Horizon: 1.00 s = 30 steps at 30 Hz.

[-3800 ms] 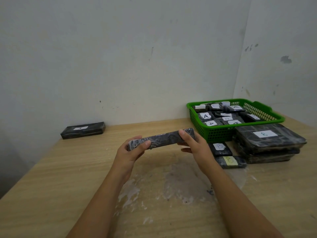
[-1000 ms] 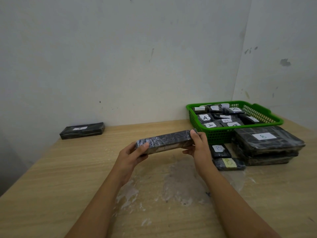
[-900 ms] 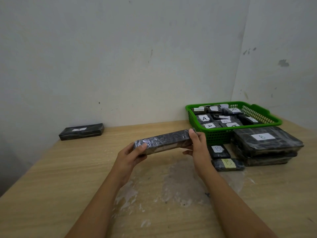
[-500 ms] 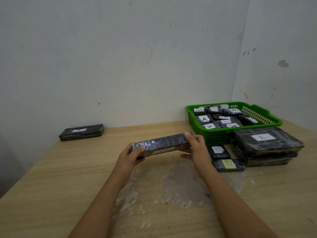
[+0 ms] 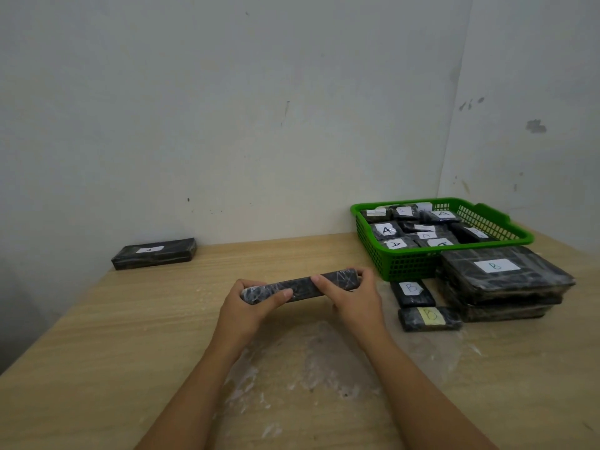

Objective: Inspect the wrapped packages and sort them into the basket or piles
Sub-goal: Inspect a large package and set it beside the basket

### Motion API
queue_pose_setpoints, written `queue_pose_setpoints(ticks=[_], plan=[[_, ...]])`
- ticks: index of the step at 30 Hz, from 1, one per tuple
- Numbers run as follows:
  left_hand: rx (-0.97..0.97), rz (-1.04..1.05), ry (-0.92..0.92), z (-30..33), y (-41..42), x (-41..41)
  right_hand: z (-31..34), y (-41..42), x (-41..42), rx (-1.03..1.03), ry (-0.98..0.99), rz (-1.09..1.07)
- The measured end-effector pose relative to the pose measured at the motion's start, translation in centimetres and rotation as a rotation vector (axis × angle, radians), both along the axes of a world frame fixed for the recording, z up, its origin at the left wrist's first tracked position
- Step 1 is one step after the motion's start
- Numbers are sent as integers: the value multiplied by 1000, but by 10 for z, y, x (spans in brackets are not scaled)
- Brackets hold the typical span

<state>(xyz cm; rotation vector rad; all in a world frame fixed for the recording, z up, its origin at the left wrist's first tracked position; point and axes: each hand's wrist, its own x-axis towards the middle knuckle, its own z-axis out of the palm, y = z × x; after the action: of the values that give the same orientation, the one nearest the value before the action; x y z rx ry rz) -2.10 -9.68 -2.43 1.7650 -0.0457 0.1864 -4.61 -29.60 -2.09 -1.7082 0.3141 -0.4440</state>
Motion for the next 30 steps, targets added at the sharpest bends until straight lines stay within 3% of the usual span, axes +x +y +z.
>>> queue_pose_setpoints(ticks=[14, 21, 30], plan=[[79, -156, -26, 7, 6, -5, 6, -6, -4, -20, 44, -4], [-28, -44, 12, 15, 12, 1, 18, -13, -10, -38, -15, 172], [-181, -61, 66, 16, 15, 5, 10, -10, -2, 54, -45, 268]])
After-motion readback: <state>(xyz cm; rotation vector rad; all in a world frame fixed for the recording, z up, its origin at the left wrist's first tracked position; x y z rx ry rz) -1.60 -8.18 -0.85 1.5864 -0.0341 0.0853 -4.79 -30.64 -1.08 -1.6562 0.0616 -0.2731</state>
